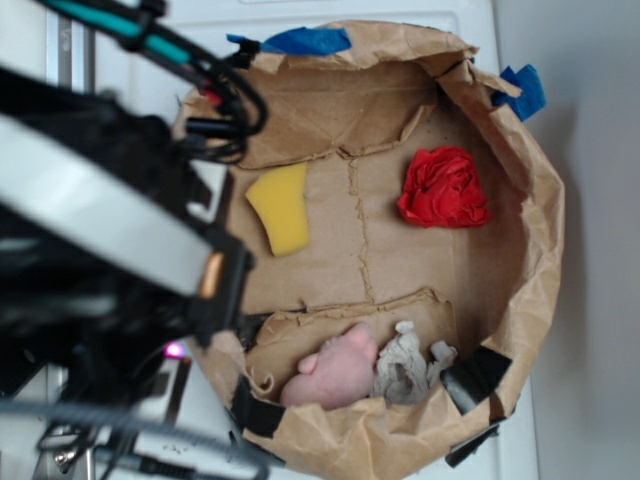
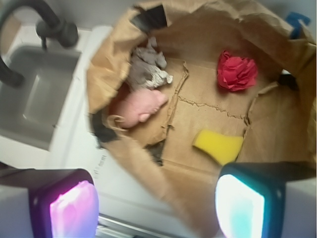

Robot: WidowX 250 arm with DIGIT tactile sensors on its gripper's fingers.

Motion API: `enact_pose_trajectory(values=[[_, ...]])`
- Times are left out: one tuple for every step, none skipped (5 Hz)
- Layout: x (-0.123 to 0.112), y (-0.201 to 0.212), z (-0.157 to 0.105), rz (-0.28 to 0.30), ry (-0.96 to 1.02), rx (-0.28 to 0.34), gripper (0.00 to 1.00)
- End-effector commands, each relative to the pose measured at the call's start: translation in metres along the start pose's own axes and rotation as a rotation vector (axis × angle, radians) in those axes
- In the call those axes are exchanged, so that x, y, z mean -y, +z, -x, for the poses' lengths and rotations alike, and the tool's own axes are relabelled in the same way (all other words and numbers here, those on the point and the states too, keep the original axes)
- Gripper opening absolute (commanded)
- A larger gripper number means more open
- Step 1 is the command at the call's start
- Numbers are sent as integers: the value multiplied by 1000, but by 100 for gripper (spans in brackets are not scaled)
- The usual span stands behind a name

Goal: Grab the white paper.

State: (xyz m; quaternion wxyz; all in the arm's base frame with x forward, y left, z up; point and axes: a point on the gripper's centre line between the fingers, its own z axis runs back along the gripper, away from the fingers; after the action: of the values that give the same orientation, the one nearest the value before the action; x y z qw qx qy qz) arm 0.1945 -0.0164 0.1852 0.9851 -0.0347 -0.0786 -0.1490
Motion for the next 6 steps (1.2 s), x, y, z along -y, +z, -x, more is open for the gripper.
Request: enact_pose_trajectory(values=[[-1,8,-3,-11,-6,34,100],[-1,8,-3,-11,-6,34,100],[-10,-20,-21,-47,3,32,100],[-19,-28,-35,-31,11,24,100],[-28,-42,-51,-26,27,22,100],[-36,-64,-63,-33,55,9,100]])
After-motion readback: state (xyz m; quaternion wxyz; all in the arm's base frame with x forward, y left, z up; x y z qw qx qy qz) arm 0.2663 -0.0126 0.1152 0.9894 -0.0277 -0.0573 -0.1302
